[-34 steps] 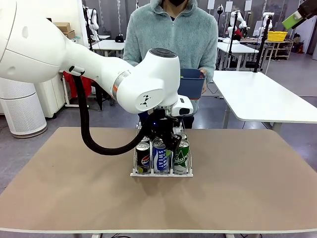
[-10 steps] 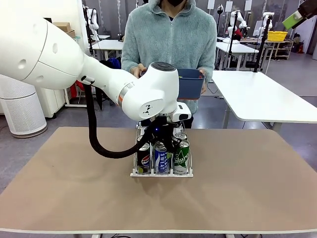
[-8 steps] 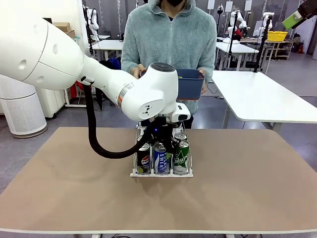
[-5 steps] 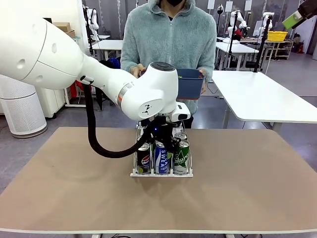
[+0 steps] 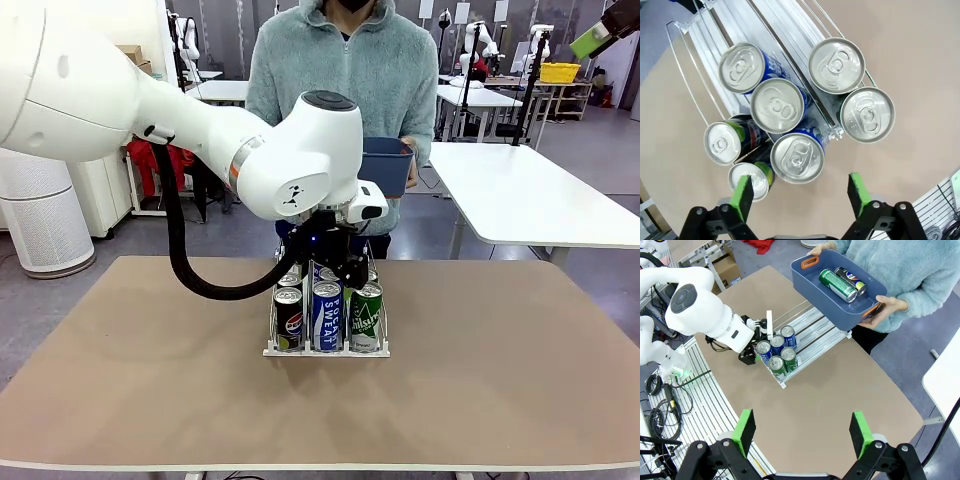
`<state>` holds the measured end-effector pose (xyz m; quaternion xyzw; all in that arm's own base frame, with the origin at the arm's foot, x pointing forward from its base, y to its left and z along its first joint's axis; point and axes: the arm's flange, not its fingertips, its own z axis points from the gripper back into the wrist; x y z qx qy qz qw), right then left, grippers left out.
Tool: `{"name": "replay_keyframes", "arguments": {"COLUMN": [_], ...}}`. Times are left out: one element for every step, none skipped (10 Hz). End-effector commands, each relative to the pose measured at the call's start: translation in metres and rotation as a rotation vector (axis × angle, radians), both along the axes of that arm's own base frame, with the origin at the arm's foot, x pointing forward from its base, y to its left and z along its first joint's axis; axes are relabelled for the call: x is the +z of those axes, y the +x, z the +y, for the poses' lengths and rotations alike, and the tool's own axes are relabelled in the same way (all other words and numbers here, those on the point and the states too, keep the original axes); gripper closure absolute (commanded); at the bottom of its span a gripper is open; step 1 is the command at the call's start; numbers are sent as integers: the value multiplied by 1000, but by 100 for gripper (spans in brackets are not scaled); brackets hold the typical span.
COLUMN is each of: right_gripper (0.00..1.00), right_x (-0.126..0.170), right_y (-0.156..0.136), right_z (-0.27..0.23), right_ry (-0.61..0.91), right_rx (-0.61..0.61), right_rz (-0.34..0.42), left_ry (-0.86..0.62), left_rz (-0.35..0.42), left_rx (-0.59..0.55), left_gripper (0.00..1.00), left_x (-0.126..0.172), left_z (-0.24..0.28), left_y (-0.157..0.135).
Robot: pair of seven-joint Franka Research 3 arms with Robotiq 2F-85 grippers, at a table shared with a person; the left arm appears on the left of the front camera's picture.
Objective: Fill the beverage cans into the dispenser.
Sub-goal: Place the picked Ionic drink in the line of the Automatic Can Dispenser with the same cans, then pick up the Pepsi coke handed by the human.
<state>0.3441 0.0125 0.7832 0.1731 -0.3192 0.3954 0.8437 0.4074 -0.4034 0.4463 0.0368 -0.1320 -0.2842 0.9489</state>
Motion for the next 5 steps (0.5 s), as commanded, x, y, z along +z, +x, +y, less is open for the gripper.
{"name": "replay_keyframes", "arguments": {"right_gripper": [0, 0, 0, 0, 0], "right_x": [-1, -1, -1, -1, -1], "right_y": [0, 0, 0, 0, 0], "right_z": [0, 0, 0, 0, 0], "right_ry": [1, 1, 1, 1, 1], "right_rx": [2, 2, 2, 2, 2], "right_rz": [3, 3, 3, 3, 3], "left_ry": [2, 0, 0, 0, 0], "left_rz": [-33, 0, 0, 0, 0], "left_rx": [34, 0, 0, 0, 0], "left_gripper": [0, 0, 0, 0, 0], "left_x": [-3, 0, 0, 0, 0], "left_z": [1, 0, 0, 0, 0], "left_y": [-10, 0, 0, 0, 0]}}
